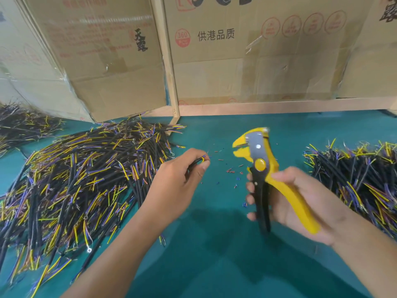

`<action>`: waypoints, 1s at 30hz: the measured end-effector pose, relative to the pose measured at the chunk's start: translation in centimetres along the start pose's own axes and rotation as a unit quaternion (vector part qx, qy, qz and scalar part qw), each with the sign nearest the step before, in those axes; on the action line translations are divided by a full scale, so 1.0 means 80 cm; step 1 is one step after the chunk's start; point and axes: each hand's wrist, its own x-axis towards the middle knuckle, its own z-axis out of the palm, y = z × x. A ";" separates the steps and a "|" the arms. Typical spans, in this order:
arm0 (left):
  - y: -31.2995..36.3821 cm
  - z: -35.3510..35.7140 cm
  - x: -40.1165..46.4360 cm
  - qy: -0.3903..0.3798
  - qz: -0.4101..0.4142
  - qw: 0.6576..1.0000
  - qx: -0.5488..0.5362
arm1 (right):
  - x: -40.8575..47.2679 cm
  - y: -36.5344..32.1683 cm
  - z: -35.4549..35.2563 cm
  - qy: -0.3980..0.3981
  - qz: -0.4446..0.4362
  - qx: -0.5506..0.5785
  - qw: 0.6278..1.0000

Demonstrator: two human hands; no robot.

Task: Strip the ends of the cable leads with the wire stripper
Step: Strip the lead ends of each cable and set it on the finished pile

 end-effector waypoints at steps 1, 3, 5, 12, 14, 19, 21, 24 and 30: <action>0.000 0.000 0.000 0.001 0.000 1.000 -0.003 | 0.002 0.005 0.002 -0.013 -0.005 0.006 1.000; 0.001 0.000 0.000 -0.001 0.004 1.000 -0.006 | 0.004 0.016 0.006 0.001 -0.015 0.006 1.000; 0.000 0.000 0.000 -0.004 0.017 1.000 -0.004 | 0.004 0.023 0.009 0.010 -0.019 0.001 1.000; 0.001 0.001 -0.001 -0.015 0.042 0.999 -0.013 | 0.004 0.027 0.023 0.001 0.003 -0.027 1.000; 0.002 0.001 -0.002 -0.018 0.054 0.998 -0.012 | 0.002 0.024 0.025 -0.017 0.004 -0.040 0.999; 0.001 0.003 -0.002 -0.026 0.055 0.998 -0.011 | -0.003 0.023 0.026 -0.039 0.013 -0.052 0.998; 0.001 0.003 -0.002 -0.029 0.055 0.998 -0.010 | -0.004 0.024 0.027 -0.043 0.011 -0.059 0.997; 0.001 0.003 -0.003 -0.035 0.056 0.998 -0.014 | -0.004 0.023 0.028 -0.049 0.009 -0.066 0.997; 0.007 0.002 -0.003 -0.053 0.058 0.996 -0.045 | -0.004 0.025 0.028 -0.056 0.010 -0.089 0.994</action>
